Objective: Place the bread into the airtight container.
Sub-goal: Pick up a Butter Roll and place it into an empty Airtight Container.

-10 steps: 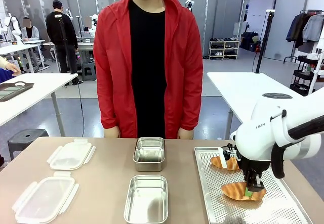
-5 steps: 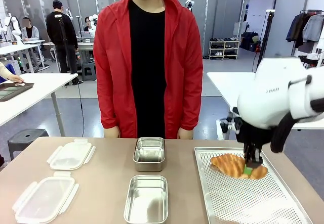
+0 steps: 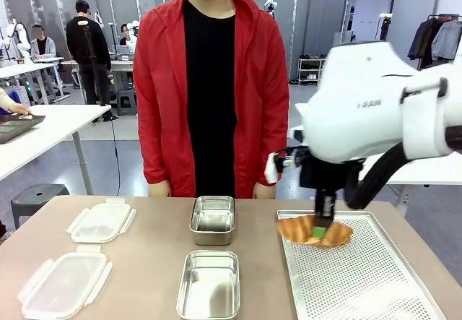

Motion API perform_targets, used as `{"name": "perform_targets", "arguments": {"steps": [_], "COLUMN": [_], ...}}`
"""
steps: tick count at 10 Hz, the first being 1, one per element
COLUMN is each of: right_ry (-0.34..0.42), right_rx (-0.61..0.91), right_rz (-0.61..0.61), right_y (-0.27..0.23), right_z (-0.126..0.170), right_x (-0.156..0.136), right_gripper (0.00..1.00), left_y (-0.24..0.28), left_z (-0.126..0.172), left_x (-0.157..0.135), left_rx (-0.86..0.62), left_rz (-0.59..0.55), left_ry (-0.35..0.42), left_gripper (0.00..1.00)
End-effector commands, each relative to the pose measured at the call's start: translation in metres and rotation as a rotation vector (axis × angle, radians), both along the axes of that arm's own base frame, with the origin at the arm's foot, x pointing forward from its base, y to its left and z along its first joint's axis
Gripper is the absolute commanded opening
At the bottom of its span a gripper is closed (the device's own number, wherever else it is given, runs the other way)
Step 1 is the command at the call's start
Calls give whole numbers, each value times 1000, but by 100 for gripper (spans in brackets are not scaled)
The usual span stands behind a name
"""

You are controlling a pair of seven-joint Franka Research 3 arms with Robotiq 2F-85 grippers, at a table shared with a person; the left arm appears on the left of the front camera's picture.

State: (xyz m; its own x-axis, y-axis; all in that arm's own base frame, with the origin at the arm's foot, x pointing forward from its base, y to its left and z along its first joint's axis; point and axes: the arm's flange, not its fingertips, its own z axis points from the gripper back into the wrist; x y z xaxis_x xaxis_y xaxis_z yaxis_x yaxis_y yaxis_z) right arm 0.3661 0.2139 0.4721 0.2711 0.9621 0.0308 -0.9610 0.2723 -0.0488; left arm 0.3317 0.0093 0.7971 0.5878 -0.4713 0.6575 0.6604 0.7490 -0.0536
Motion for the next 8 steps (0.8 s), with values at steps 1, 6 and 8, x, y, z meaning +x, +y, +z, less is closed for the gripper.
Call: {"name": "perform_targets", "arguments": {"steps": [1,6,8], "right_ry": [-25,-54,-65], "right_rx": [31,71,78], "right_rz": [-48,-83,-145], "right_y": [65,156,157], "right_z": [-15,-57,-56], "right_x": [0,-18,-22], "right_gripper": [7,7,7], "left_y": [-1,-1,-1], "left_z": [1,1,1], "left_x": [-2,-2,-2], "left_rx": [-6,-6,-6], "left_rz": [-11,-11,-11], "left_ry": [-3,-3,-3], "left_gripper": [100,100,100]}}
